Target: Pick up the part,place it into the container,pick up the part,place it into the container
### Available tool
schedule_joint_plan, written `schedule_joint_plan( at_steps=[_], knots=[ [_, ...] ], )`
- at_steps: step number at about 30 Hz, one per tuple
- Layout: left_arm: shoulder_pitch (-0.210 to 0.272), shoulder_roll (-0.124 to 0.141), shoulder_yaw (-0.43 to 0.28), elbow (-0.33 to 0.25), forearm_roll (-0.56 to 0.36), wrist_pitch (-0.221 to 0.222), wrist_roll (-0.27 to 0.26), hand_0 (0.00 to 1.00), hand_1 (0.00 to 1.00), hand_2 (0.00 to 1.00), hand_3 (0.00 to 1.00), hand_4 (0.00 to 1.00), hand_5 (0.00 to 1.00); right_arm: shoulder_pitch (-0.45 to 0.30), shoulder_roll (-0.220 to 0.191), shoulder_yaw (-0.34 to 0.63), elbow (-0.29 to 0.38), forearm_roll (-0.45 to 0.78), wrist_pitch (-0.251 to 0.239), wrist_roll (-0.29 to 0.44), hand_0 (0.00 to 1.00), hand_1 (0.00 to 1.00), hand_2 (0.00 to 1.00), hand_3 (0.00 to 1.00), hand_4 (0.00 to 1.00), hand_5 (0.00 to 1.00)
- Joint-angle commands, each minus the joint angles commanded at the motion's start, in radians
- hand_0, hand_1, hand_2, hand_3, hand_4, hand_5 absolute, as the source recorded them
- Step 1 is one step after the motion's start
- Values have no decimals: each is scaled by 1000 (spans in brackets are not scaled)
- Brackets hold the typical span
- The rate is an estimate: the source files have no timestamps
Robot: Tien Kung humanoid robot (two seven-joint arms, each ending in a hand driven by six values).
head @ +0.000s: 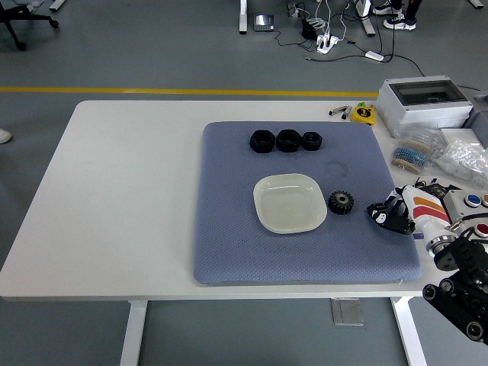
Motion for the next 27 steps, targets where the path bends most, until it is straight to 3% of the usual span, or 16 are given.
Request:
schedule_joint_plan(
  at_steps=[12, 19, 27],
  knots=[
    [0, 0, -8, 1, 10, -1, 1, 697, 725, 743, 636, 662, 643, -9, -21, 52, 112, -44, -22, -7, 66, 153, 283, 315, 725, 422],
    [0, 1, -10, 1, 12, -1, 1, 697, 723, 741, 637, 663, 644, -15, -32, 60, 248, -73, -43, -18, 64, 150, 277, 310, 731, 419],
    [2, 3, -13, 2, 16, -2, 3, 697, 723, 742, 637, 663, 644, 21, -18, -17, 413, -104, -49, -6, 67, 148, 271, 312, 754, 404]
  ],
)
